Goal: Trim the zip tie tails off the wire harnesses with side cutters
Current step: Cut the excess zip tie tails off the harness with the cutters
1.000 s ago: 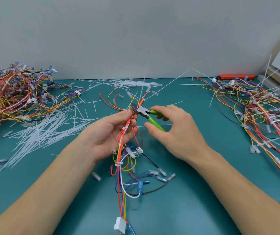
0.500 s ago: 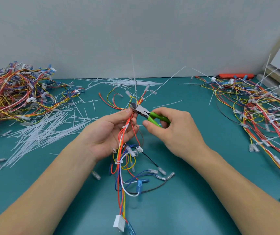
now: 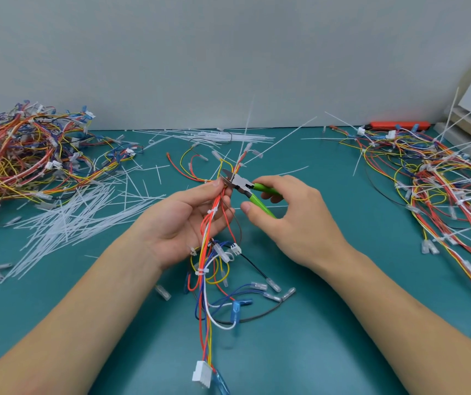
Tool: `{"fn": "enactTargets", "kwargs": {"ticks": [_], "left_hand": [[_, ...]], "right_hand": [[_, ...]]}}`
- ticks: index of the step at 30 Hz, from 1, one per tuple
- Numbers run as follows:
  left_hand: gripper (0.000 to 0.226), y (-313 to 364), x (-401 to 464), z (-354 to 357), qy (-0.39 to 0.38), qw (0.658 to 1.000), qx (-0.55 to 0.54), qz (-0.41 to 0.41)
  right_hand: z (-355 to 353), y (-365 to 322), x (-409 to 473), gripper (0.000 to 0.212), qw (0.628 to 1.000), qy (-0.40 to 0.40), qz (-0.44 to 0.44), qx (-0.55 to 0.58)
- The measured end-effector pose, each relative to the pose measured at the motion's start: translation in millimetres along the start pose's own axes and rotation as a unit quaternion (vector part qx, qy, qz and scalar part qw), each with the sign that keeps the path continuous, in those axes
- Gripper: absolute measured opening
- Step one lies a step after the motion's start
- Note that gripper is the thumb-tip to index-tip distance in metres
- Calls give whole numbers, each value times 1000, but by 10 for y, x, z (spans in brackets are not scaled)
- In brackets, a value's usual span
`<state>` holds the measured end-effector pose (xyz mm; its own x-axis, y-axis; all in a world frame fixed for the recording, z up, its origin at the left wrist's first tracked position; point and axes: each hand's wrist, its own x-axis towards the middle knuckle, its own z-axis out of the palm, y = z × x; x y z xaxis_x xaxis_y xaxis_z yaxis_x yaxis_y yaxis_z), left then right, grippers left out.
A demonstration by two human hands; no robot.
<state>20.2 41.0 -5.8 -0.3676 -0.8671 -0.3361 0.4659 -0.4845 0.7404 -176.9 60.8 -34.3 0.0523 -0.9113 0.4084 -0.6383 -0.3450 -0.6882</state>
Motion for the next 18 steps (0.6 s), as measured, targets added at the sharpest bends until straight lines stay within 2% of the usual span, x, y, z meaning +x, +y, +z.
{"fn": "enactTargets", "kwargs": {"ticks": [10,14,18], "left_hand": [[24,5,-22,19,3,1000,6,5],[21,3,-18,13,5,1000,6,4],[22,-2,-8,6,7,1000,6,6]], "right_hand": [[-24,4,1,42,1000,0,-4,13],[-22,9,3,42,1000,-1,-3,11],[-38,38,23,22,1000,-17,-2,9]]}}
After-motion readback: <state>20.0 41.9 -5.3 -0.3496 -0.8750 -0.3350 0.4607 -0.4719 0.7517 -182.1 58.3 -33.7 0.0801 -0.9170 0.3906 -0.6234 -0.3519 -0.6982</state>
